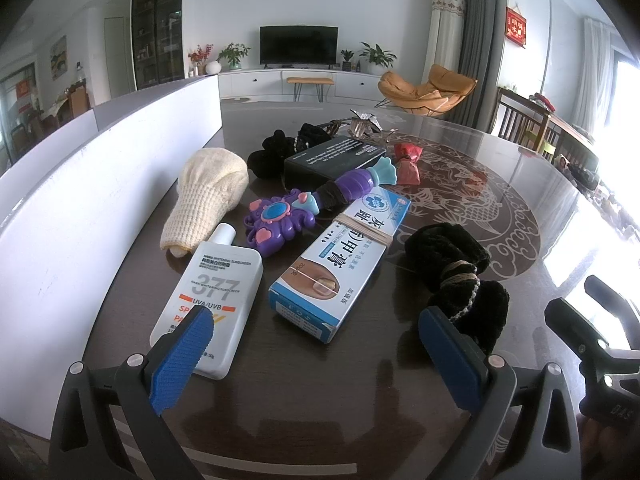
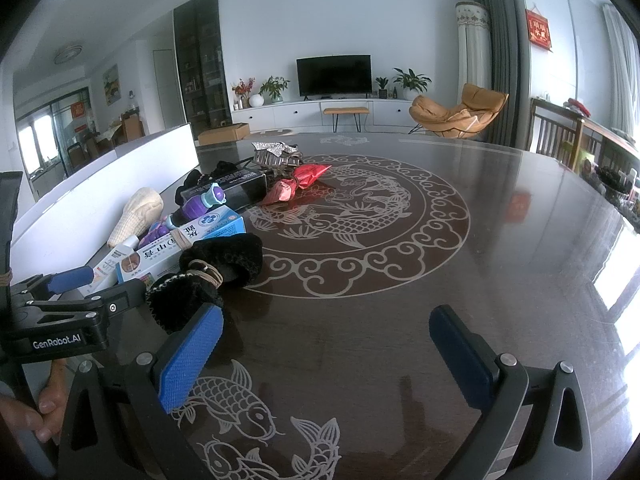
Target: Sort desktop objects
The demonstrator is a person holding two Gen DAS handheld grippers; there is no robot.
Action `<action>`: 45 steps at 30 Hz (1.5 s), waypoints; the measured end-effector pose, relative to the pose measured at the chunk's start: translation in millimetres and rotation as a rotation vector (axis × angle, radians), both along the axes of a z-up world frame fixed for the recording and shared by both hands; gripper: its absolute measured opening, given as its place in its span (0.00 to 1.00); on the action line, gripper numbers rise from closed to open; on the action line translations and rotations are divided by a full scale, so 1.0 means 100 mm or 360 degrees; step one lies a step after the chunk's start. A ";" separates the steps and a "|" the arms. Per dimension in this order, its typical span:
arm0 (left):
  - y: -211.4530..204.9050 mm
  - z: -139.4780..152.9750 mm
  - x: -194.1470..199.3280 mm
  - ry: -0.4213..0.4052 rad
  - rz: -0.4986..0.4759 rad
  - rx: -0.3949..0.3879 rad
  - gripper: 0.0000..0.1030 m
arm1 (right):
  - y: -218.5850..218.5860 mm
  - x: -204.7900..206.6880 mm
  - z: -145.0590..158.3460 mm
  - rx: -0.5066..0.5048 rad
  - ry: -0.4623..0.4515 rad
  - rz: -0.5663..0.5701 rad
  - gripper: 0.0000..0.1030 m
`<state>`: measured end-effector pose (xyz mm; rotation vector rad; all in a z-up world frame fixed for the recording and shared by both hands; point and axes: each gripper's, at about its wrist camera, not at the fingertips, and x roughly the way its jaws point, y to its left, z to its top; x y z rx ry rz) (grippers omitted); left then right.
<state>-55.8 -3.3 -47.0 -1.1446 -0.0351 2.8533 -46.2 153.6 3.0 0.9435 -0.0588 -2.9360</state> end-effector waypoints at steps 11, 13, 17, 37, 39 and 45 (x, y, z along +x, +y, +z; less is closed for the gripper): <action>0.01 0.00 0.00 -0.0001 -0.0002 0.0001 1.00 | 0.00 -0.01 -0.02 0.0002 -0.0006 -0.0001 1.00; 0.00 0.00 0.00 0.0000 -0.0002 0.0001 1.00 | 0.00 -0.01 -0.02 0.0002 -0.0009 -0.0001 1.00; 0.01 0.00 0.00 -0.0001 -0.0001 0.0002 1.00 | 0.00 -0.01 -0.03 0.0002 -0.0010 -0.0001 1.00; 0.01 -0.01 -0.01 -0.0001 -0.0008 0.0003 1.00 | 0.00 -0.01 -0.05 0.0000 -0.0022 -0.0001 1.00; 0.01 -0.01 -0.01 0.0000 -0.0007 0.0004 1.00 | 0.00 0.00 -0.05 0.0000 -0.0022 -0.0001 1.00; 0.00 -0.01 -0.01 0.0000 -0.0008 0.0004 1.00 | 0.00 0.00 -0.04 -0.0001 -0.0023 -0.0001 1.00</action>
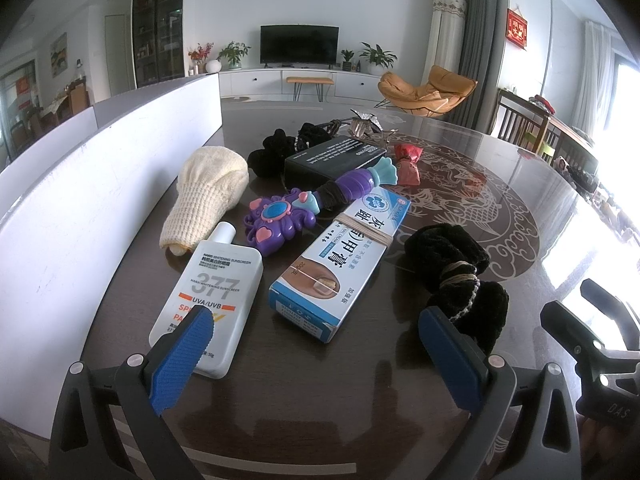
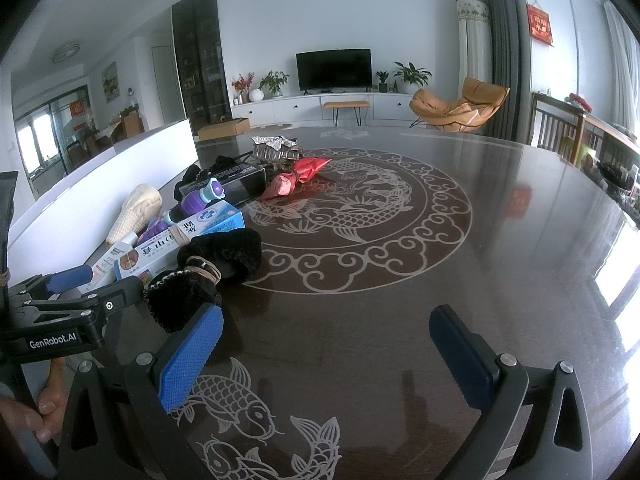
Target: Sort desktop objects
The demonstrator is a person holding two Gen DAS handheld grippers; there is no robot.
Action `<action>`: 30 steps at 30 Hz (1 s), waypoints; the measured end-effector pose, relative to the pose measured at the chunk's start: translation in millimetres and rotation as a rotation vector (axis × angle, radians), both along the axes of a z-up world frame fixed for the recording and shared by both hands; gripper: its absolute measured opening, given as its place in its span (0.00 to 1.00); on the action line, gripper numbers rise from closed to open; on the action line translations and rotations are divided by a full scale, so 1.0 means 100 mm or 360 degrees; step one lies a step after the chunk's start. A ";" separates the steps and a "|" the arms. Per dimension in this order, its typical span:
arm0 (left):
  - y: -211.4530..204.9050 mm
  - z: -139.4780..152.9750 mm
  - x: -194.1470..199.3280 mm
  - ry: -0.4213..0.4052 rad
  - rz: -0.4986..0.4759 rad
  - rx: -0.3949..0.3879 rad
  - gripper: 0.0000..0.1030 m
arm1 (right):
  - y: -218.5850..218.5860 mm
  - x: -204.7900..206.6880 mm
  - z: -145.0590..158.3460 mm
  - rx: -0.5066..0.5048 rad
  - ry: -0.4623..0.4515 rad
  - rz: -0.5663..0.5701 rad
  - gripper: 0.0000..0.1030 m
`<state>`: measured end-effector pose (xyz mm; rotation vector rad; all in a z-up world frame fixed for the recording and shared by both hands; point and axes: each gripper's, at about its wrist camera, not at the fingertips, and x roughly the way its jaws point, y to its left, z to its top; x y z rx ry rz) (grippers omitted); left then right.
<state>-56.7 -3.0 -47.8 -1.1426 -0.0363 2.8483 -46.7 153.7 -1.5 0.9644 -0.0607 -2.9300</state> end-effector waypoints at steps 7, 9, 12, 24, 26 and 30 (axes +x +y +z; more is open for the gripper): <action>0.00 0.00 0.00 -0.0001 -0.0001 0.0002 1.00 | 0.01 -0.01 0.01 0.0000 -0.0001 0.0001 1.00; 0.01 0.00 0.00 -0.0004 -0.0002 0.0001 1.00 | 0.01 -0.01 0.01 0.0000 -0.0002 0.0001 1.00; 0.02 -0.01 0.00 -0.0004 -0.0001 0.0002 1.00 | 0.00 0.00 0.00 -0.0001 -0.0003 0.0001 1.00; 0.10 -0.03 -0.01 -0.0029 0.0030 0.0010 1.00 | 0.00 0.01 -0.03 -0.0031 -0.0059 0.0029 1.00; 0.15 -0.04 0.00 -0.0025 0.0036 0.0006 1.00 | 0.01 0.00 -0.02 -0.0036 -0.0069 0.0031 1.00; 0.23 -0.04 -0.01 -0.0014 0.0039 -0.0010 1.00 | 0.00 0.02 -0.02 -0.0041 -0.0066 0.0027 1.00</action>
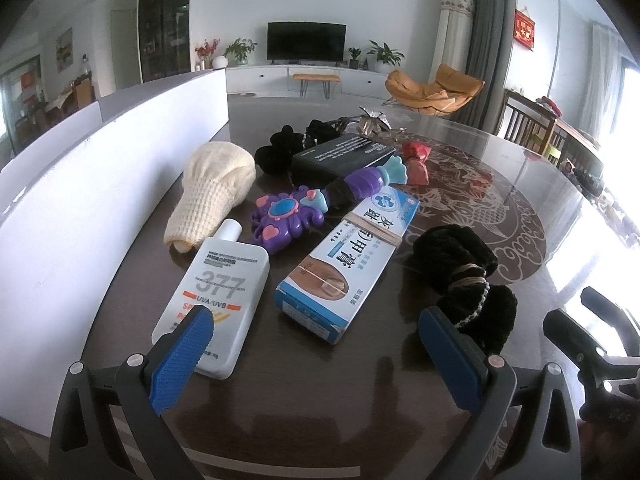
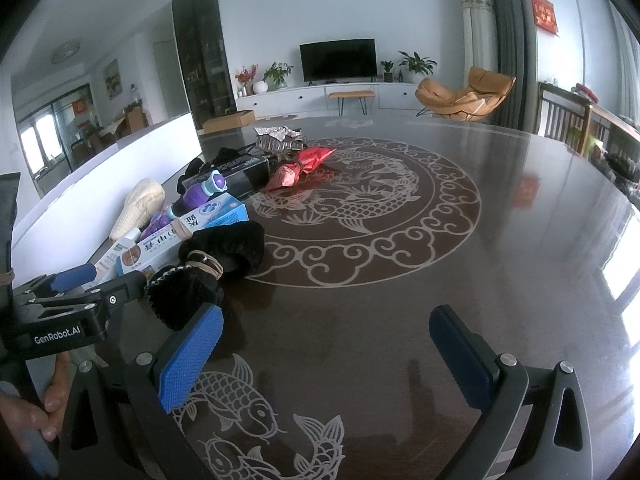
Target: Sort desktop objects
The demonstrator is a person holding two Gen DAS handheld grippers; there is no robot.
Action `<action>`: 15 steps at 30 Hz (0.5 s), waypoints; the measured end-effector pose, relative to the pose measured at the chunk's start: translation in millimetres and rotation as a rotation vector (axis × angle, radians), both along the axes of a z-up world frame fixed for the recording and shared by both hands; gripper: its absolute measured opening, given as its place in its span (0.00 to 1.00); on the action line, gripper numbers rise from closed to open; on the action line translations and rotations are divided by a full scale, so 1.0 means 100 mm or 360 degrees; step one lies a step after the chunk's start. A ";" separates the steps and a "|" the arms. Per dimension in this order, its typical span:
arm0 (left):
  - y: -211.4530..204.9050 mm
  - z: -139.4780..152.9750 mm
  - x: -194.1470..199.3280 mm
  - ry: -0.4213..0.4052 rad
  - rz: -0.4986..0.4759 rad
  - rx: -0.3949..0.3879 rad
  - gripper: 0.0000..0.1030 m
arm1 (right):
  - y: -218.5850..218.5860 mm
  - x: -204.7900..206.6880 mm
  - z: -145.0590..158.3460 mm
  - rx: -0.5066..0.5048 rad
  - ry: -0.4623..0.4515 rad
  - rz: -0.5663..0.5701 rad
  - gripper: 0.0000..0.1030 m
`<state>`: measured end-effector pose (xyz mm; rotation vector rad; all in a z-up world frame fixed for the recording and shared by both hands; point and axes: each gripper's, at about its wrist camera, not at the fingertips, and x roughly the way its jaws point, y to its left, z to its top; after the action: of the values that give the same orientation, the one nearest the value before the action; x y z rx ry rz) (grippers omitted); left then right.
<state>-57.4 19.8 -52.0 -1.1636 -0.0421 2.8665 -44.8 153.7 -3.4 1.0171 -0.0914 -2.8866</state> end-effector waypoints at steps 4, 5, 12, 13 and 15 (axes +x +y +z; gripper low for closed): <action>0.06 -0.01 -0.01 0.0008 0.0009 -0.0028 1.00 | 0.00 0.01 0.01 -0.0001 0.0008 -0.0025 1.00; 0.09 -0.01 -0.02 0.0008 0.0017 -0.0035 1.00 | 0.00 0.01 0.01 0.0000 0.0009 -0.0029 1.00; 0.11 -0.04 -0.11 -0.0041 0.0081 -0.0060 1.00 | 0.02 -0.01 0.02 -0.0020 -0.0010 -0.0011 1.00; 0.07 -0.05 -0.12 -0.0038 0.0089 -0.0060 1.00 | 0.04 -0.03 0.02 -0.0025 -0.0018 -0.0005 1.00; 0.07 -0.06 -0.13 -0.0040 0.0110 -0.0065 1.00 | 0.04 -0.03 0.03 -0.0031 -0.0028 0.0009 1.00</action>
<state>-70.8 26.5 -58.2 -1.2292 -0.0253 2.9261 -48.1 158.1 -0.6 1.0382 -0.1171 -2.8660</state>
